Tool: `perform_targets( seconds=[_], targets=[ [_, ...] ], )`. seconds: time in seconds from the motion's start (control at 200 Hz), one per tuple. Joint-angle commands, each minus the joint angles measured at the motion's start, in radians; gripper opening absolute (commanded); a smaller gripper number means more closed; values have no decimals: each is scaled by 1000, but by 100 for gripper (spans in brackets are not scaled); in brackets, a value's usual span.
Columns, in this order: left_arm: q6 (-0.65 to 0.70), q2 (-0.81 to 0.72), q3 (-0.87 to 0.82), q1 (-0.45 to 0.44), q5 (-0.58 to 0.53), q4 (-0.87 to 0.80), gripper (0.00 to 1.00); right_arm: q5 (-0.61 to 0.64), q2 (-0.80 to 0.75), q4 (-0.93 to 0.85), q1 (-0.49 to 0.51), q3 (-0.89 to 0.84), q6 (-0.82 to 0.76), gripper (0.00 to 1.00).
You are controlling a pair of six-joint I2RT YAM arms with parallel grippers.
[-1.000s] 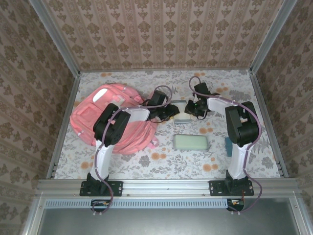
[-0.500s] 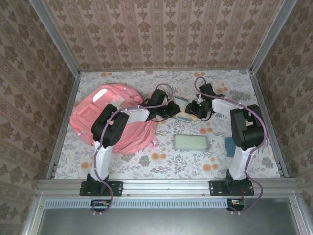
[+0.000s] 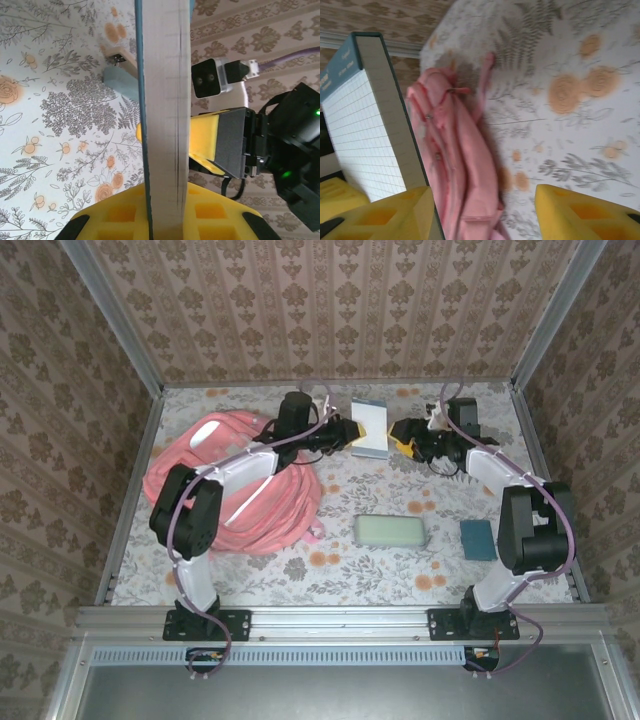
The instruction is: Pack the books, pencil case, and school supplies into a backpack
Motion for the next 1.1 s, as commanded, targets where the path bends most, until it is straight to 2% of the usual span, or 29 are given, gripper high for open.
perform_targets(
  seconds=[0.0,0.31,0.545,0.665,0.84,1.015,1.095],
  targets=[
    [19,-39,-14,3,97,64,0,-163,-26,220,3,-20,144,59],
    [-3,-39,-5,5,121,91,0,-251,0,459,11,-34,321,56],
    [-7,-49,-14,15,116,95,0,-162,-34,328,1,-32,261,59],
    [-6,-56,-22,19,113,90,0,-126,-47,382,-15,-54,295,64],
    [-5,-61,-25,19,110,93,0,-131,-49,390,-11,-32,307,63],
    [-2,-67,-31,19,106,90,0,-45,-82,286,-13,-36,250,63],
    [0,-70,-31,17,107,89,0,-32,-83,298,-12,-41,261,63]
  ],
)
